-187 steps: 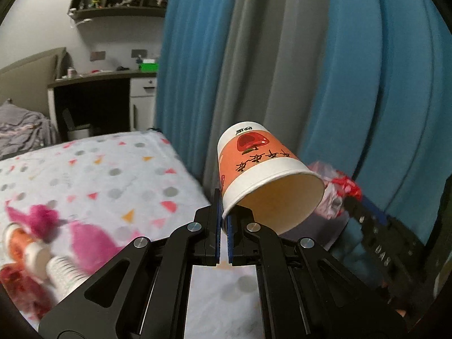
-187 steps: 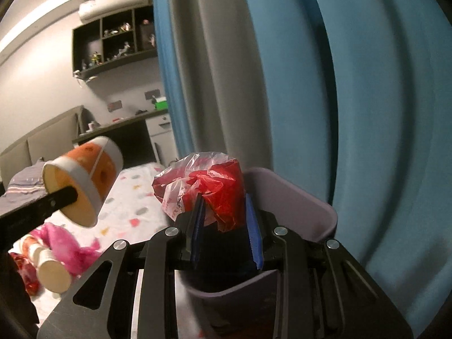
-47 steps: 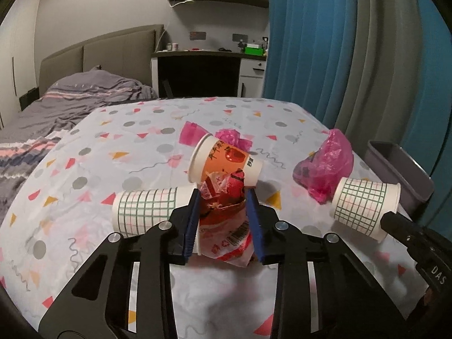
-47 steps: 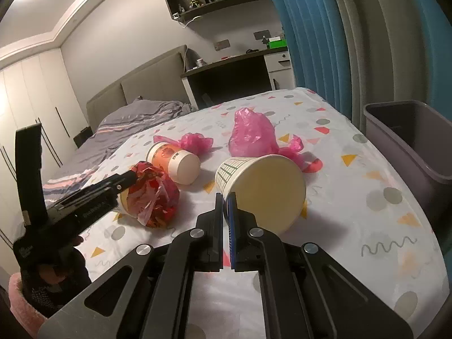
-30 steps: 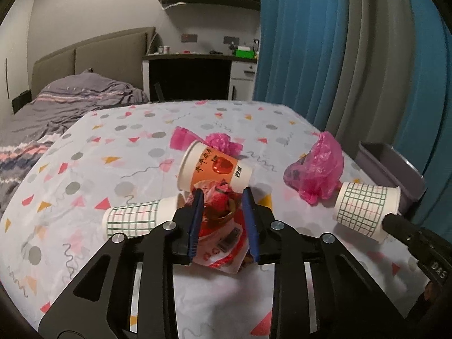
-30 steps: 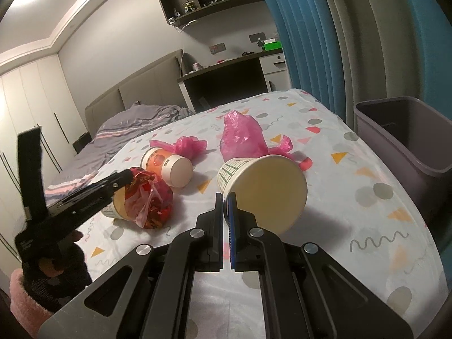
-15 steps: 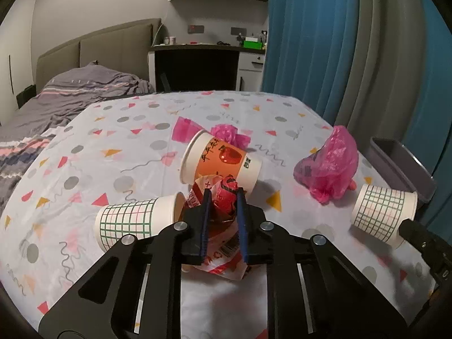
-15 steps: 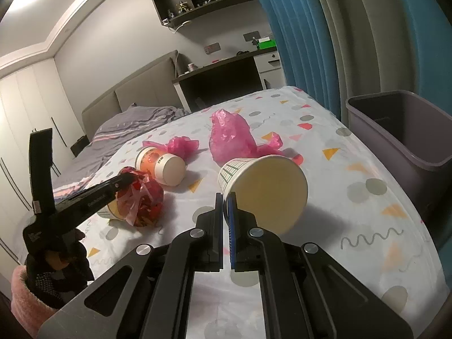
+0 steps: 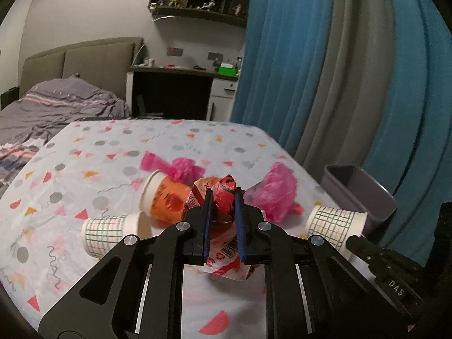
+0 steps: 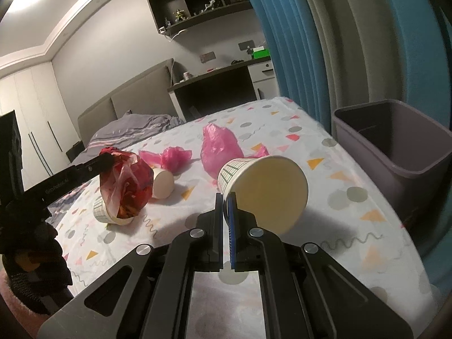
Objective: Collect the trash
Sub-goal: 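Carry the red wrapper and grid cup over the grey bin and open both tools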
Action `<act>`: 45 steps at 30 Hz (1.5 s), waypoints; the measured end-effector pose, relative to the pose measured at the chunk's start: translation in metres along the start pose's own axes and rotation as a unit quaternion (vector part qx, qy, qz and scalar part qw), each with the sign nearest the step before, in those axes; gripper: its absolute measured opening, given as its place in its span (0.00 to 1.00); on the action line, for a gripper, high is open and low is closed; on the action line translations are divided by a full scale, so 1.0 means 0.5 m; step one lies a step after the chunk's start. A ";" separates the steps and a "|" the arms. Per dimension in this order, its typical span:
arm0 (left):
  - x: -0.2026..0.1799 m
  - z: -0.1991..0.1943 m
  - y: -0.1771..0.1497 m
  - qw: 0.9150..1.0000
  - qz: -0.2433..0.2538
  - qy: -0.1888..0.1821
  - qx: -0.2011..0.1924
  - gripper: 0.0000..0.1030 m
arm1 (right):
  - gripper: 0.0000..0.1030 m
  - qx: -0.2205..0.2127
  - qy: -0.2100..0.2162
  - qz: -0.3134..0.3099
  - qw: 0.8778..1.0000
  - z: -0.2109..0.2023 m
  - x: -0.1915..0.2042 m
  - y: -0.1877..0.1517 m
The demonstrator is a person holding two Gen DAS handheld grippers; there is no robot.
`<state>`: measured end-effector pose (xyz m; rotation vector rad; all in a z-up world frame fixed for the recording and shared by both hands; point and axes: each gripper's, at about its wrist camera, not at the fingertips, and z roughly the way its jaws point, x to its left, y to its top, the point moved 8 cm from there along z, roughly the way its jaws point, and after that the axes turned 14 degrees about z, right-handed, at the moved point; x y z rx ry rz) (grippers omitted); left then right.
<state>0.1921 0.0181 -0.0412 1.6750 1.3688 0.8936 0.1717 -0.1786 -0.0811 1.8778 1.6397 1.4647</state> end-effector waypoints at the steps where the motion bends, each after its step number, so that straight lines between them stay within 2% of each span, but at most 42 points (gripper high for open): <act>1: -0.011 0.000 0.004 1.000 0.004 -0.003 -0.002 0.13 | 0.04 -0.004 -0.001 -0.001 1.000 -0.006 -0.002 0.004; 11: -0.130 0.021 0.042 0.998 0.036 -0.042 -0.012 0.13 | 0.04 -0.036 -0.024 -0.013 0.999 -0.056 -0.039 0.048; 24: -0.282 0.079 0.100 0.993 0.068 -0.098 -0.019 0.13 | 0.04 -0.087 -0.070 -0.022 0.994 -0.109 -0.129 0.138; 32: -0.391 0.127 0.152 0.985 0.082 -0.147 -0.032 0.13 | 0.04 -0.114 -0.119 -0.018 0.986 -0.120 -0.219 0.195; 38: -0.466 0.187 0.178 0.978 0.077 -0.190 -0.035 0.13 | 0.04 -0.116 -0.155 0.002 0.981 -0.112 -0.305 0.224; 45: -0.552 0.288 0.167 0.970 0.064 -0.236 0.002 0.14 | 0.04 -0.109 -0.177 0.016 0.978 -0.089 -0.364 0.234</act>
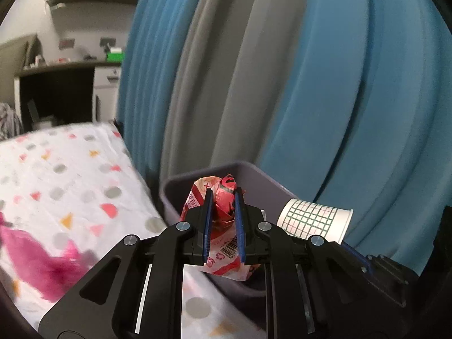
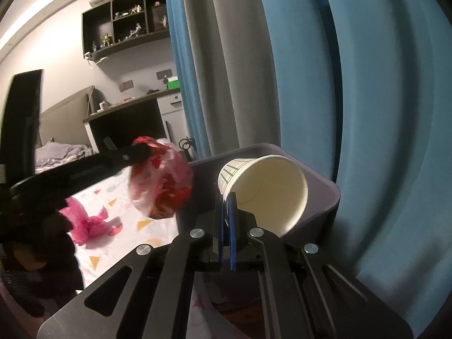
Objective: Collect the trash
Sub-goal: 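Carry the red wrapper and grid cup over the grey bin and open both tools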
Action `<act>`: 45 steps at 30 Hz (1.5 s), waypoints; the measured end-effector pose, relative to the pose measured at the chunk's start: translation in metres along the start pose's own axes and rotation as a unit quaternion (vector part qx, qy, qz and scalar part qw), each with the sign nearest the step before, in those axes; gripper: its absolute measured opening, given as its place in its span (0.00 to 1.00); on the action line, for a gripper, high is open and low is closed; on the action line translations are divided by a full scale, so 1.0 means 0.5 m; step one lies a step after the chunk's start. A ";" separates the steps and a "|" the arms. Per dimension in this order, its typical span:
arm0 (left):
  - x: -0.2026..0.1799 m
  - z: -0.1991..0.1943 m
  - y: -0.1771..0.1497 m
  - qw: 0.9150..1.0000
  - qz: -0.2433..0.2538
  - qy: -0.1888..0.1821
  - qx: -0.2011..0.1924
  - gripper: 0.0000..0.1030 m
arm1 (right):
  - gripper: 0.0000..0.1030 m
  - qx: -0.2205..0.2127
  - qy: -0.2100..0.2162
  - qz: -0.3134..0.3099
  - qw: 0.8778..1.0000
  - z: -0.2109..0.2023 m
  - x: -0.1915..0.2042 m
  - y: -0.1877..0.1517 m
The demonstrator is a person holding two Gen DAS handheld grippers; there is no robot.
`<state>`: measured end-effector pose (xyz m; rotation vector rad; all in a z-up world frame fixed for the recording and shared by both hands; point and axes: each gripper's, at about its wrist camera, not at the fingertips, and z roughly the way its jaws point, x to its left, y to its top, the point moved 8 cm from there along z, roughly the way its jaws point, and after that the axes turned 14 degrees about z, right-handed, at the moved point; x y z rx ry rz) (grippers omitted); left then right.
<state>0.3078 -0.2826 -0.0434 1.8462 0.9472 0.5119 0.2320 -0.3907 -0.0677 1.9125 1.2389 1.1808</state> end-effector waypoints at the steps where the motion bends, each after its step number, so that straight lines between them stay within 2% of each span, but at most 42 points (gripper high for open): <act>1: -0.003 0.019 -0.005 1.000 -0.005 -0.006 0.008 0.14 | 0.04 0.004 -0.003 -0.001 1.000 0.009 -0.004 -0.003; 12: -0.031 0.118 -0.024 0.998 -0.029 -0.034 0.033 0.15 | 0.04 0.031 -0.018 -0.002 0.999 0.048 -0.026 -0.019; 16: -0.034 0.139 -0.037 0.996 -0.046 -0.061 0.044 0.17 | 0.04 0.041 -0.021 -0.003 0.999 0.057 -0.031 -0.025; 17: -0.034 0.141 -0.041 0.995 -0.048 -0.067 0.046 0.20 | 0.04 0.043 -0.021 -0.004 0.999 0.058 -0.031 -0.026; 19: -0.036 0.149 -0.048 0.994 -0.052 -0.076 0.054 0.31 | 0.04 0.046 -0.021 -0.008 0.999 0.059 -0.029 -0.027; 21: -0.035 0.152 -0.057 0.993 -0.061 -0.082 0.061 0.47 | 0.04 0.048 -0.022 -0.009 0.999 0.059 -0.027 -0.029; 24: -0.029 0.143 -0.061 0.993 -0.064 -0.081 0.055 0.55 | 0.04 0.051 -0.020 -0.011 0.998 0.061 -0.025 -0.031; 29: -0.005 0.097 -0.059 0.997 -0.048 -0.040 0.037 0.75 | 0.04 0.059 -0.020 -0.017 0.998 0.075 -0.020 -0.030; 34: 0.058 0.012 -0.062 0.998 -0.040 0.048 0.015 0.87 | 0.05 0.063 -0.024 -0.020 0.998 0.088 -0.014 -0.032; 43: 0.153 -0.166 -0.104 0.985 -0.032 0.169 -0.002 0.89 | 0.07 0.073 -0.033 -0.026 0.996 0.105 0.001 -0.046; 45: 0.171 -0.196 -0.115 0.981 -0.032 0.190 -0.001 0.89 | 0.12 0.073 -0.035 -0.026 0.996 0.106 0.000 -0.044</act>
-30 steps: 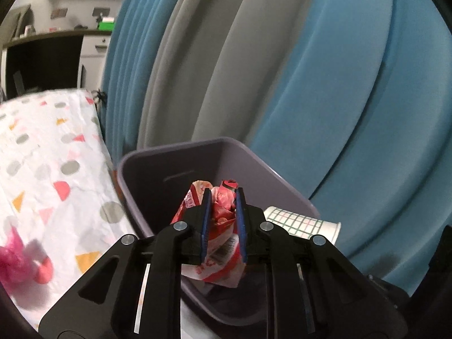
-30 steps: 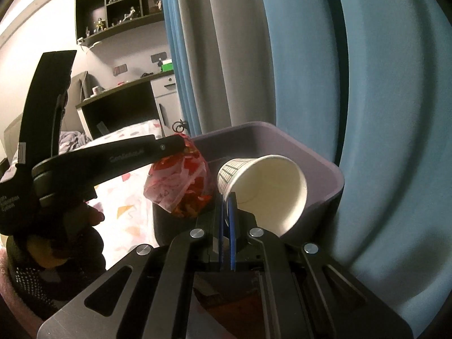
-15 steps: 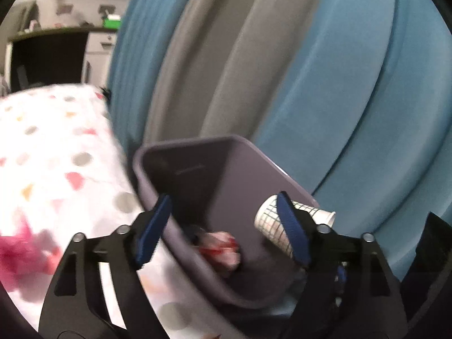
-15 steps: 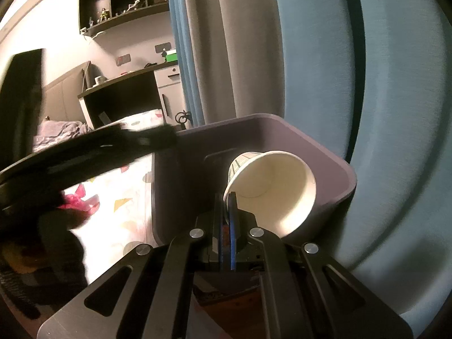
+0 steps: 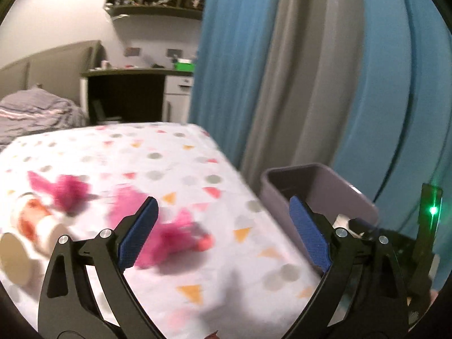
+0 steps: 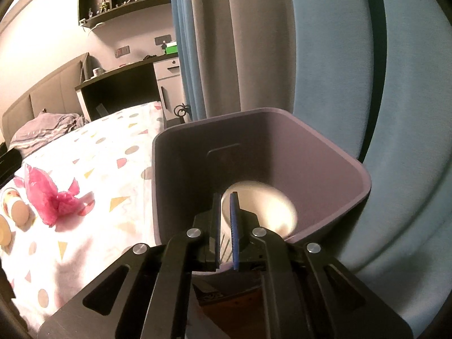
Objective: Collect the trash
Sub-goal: 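Carry the red wrapper and grid cup over the grey bin and open both tools, then move both open tools back over the remaining cups and pink bag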
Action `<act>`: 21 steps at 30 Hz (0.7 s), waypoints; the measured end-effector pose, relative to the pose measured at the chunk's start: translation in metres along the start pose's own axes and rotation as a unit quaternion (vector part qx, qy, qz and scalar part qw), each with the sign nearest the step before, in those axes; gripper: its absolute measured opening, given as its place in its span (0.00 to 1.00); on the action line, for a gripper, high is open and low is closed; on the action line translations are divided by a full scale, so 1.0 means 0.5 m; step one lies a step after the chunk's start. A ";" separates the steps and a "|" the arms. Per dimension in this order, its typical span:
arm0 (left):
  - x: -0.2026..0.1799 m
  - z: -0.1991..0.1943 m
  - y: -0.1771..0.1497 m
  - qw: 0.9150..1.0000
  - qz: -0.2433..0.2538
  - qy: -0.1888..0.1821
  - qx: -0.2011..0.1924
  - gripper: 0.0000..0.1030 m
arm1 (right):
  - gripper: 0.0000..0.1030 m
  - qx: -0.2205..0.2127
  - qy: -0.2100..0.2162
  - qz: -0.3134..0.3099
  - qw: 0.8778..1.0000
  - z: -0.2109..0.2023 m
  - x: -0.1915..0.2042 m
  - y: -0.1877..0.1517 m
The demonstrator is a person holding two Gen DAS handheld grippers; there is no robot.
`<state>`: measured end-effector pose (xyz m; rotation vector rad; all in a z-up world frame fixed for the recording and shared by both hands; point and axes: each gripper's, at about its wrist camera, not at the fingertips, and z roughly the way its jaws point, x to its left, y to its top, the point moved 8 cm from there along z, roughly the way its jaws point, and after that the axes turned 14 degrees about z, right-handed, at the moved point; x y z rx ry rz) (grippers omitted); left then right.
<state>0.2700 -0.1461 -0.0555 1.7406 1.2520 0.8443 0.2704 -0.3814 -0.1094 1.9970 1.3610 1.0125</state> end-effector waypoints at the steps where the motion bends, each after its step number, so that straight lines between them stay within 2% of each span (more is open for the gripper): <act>1: 0.016 -0.011 -0.007 1.000 -0.001 0.010 0.002 0.89 | 0.13 0.000 -0.002 0.001 1.000 -0.001 0.001 0.000; 3: 0.044 -0.026 -0.020 1.000 -0.006 0.026 0.006 0.90 | 0.23 -0.007 -0.004 0.002 1.000 -0.010 0.004 0.001; 7: 0.094 -0.049 -0.054 0.999 -0.012 0.047 0.023 0.90 | 0.35 -0.019 -0.007 0.007 1.000 -0.035 0.008 0.004; 9: 0.114 -0.063 -0.072 0.997 -0.008 0.066 0.030 0.90 | 0.50 -0.031 -0.009 0.008 0.999 -0.055 0.014 0.005; 11: 0.140 -0.082 -0.090 0.996 -0.008 0.087 0.032 0.90 | 0.60 -0.050 -0.008 0.007 0.999 -0.083 0.029 0.005; 15: 0.199 -0.134 -0.125 0.990 -0.003 0.133 0.035 0.90 | 0.75 -0.073 0.011 0.001 0.997 -0.131 0.077 -0.009; 21: 0.281 -0.202 -0.165 0.982 -0.023 0.185 0.040 0.90 | 0.80 -0.073 0.053 -0.015 0.996 -0.171 0.181 -0.060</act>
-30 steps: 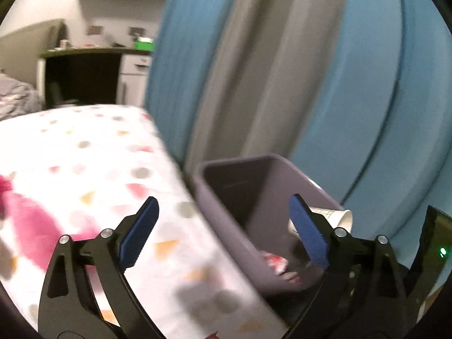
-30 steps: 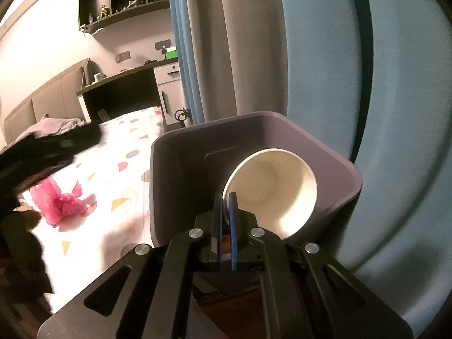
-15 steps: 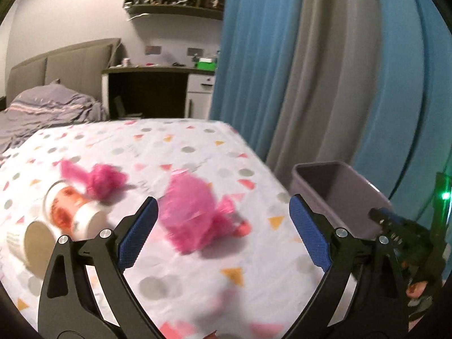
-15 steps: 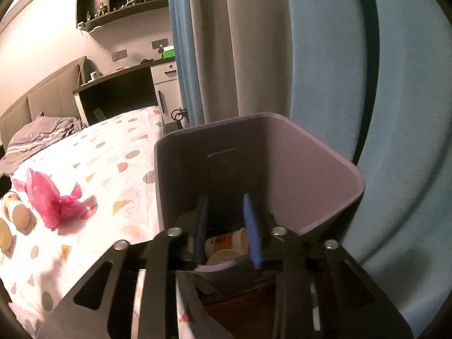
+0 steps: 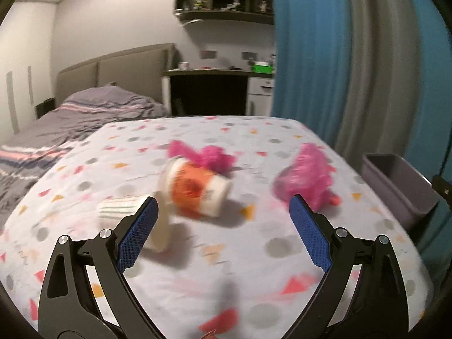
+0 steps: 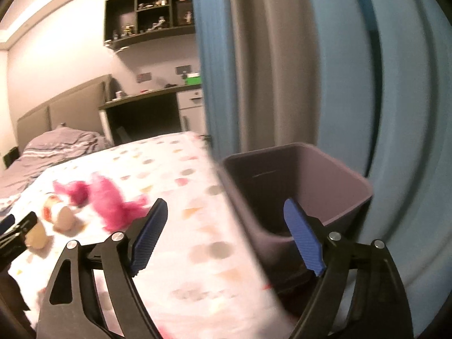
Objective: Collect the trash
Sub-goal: 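Move both open tools back over the remaining cups and pink bag, then grasp the other green-grid cup with the left tool while the right tool grasps the pink bag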
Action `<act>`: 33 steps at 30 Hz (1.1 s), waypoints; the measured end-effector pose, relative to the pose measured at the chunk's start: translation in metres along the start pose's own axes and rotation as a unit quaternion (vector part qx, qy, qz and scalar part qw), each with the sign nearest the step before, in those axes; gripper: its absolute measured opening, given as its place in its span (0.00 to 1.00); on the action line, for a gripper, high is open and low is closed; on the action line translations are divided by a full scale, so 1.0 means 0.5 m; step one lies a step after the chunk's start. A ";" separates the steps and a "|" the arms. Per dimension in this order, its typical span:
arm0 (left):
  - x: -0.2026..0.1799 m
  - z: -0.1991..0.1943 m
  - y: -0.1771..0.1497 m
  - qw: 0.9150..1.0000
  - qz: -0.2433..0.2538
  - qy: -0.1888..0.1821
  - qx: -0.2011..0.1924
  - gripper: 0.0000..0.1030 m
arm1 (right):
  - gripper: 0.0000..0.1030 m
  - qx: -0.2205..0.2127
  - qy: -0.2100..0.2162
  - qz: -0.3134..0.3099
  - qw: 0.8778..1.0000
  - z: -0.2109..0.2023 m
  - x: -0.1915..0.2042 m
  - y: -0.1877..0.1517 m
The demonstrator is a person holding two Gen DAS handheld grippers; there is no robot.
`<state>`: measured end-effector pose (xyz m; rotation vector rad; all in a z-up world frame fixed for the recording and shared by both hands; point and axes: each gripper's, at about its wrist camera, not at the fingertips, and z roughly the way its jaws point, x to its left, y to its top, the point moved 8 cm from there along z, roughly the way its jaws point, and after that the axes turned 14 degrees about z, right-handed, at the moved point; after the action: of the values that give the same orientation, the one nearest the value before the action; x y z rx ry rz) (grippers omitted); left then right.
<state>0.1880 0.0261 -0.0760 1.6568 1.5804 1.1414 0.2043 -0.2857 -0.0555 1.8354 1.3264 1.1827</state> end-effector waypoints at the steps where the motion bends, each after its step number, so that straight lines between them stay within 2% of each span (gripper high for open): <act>1: 0.019 -0.003 -0.008 1.000 -0.006 0.007 0.004 0.90 | 0.80 0.007 0.016 0.000 1.000 -0.003 0.025 -0.012; 8: 0.121 -0.008 -0.049 0.998 -0.040 0.034 0.026 0.90 | 0.80 0.032 0.062 -0.017 0.997 -0.008 0.135 -0.067; 15: 0.155 0.017 -0.078 0.997 -0.048 0.029 0.054 0.89 | 0.80 0.044 0.083 -0.031 0.995 -0.010 0.200 -0.095; 19: 0.159 0.041 -0.088 0.995 -0.048 0.034 0.076 0.83 | 0.80 0.046 0.086 -0.037 0.995 -0.007 0.213 -0.098; 21: 0.160 0.050 -0.089 0.995 -0.049 0.032 0.083 0.76 | 0.80 0.048 0.085 -0.037 0.995 0.000 0.214 -0.098; 25: 0.161 0.066 -0.097 0.993 -0.054 0.027 0.101 0.72 | 0.80 0.052 0.085 -0.039 0.994 0.013 0.222 -0.101; 27: 0.163 0.073 -0.101 0.992 -0.057 0.027 0.110 0.65 | 0.80 0.052 0.085 -0.043 0.994 0.021 0.228 -0.101; 33: 0.177 0.083 -0.116 0.989 -0.077 0.023 0.125 0.58 | 0.80 0.055 0.084 -0.052 0.994 0.056 0.252 -0.101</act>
<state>0.1900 0.1270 -0.1287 1.6373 1.9102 0.9389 0.2220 -0.1489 -0.0695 1.7487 1.5918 1.2530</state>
